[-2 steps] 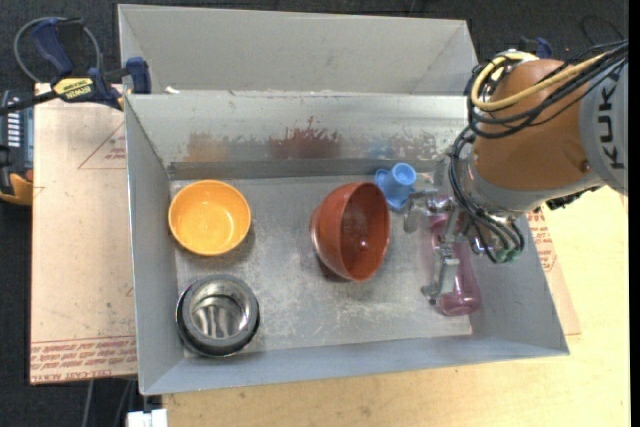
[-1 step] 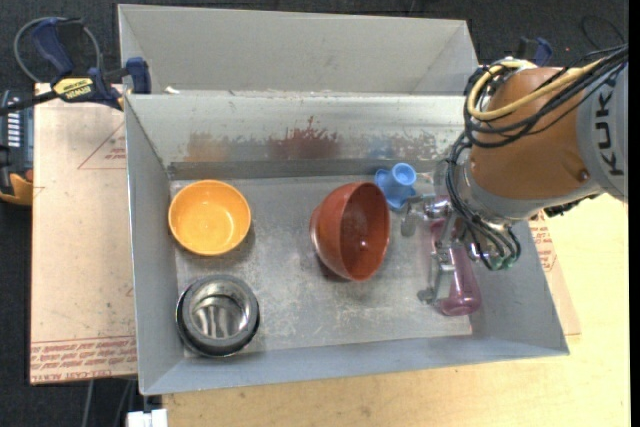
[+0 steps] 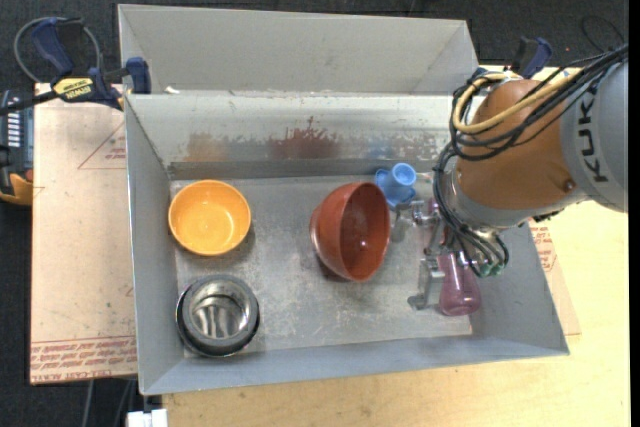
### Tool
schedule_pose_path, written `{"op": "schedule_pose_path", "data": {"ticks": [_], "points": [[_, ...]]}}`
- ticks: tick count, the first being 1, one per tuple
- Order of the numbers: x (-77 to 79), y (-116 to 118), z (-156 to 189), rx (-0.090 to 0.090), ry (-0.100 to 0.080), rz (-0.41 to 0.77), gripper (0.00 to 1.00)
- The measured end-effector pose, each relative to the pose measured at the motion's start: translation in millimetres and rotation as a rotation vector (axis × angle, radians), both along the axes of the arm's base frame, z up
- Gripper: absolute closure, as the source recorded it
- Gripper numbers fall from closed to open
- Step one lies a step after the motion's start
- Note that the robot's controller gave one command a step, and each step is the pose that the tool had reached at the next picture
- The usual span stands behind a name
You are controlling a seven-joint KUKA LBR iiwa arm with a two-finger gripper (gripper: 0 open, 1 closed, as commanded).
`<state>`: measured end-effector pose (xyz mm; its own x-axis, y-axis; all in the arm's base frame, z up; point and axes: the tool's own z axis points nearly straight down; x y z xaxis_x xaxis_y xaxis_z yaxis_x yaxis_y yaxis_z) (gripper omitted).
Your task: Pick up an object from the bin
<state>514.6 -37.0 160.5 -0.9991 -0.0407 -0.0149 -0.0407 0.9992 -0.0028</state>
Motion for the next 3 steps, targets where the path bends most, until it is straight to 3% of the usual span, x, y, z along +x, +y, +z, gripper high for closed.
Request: {"op": "schedule_pose_path", "data": {"ticks": [1, 2, 3], "points": [[-7.5, -2.6, 17.4, -0.001, 0.000, 0.143, 0.00], [12.5, 55.4, -82.5, 0.005, 0.012, 0.128, 0.00], [63.4, 66.8, -18.9, -0.003, -0.021, 0.125, 0.00]]}}
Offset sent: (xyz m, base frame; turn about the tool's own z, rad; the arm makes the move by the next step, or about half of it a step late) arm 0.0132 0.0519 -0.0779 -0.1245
